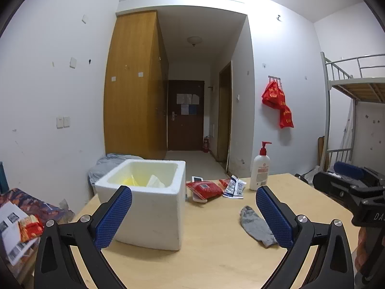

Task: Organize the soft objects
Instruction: 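Move both tools back toward the grey sock and white foam roll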

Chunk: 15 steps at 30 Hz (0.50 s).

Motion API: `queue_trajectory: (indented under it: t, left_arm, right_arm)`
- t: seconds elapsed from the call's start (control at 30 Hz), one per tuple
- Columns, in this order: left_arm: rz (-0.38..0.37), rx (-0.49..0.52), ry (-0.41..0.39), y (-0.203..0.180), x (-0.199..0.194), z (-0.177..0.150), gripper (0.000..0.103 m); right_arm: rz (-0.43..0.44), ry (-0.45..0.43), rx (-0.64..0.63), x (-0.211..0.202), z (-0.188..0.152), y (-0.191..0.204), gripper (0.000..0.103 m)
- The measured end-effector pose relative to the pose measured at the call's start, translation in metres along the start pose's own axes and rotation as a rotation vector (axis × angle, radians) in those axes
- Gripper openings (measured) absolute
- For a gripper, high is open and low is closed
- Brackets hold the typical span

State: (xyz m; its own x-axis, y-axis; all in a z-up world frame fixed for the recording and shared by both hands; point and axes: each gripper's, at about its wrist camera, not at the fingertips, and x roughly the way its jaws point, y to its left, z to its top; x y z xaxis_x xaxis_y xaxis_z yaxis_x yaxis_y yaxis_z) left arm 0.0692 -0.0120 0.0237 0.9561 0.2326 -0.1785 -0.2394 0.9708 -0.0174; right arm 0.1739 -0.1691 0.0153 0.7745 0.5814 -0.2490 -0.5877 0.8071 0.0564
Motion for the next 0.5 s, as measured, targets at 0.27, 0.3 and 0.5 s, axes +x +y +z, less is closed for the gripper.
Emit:
queue_trajectory:
  t: [0.27,0.3,0.5]
  left_arm:
    - [0.009,0.001,-0.001,-0.012,0.009,-0.021,0.103]
    - [0.003,-0.001,0.004,-0.013,0.010,-0.023,0.103]
    - [-0.024,-0.007,0.051,-0.020,0.022,-0.035,0.103]
  right_arm:
    - [-0.024,0.056,0.046,0.004,-0.025,-0.015,0.103]
    - [-0.025,0.061,0.054,0.005,-0.026,-0.016,0.103]
    - [-0.050,0.104,0.089,0.012,-0.035,-0.028,0.103]
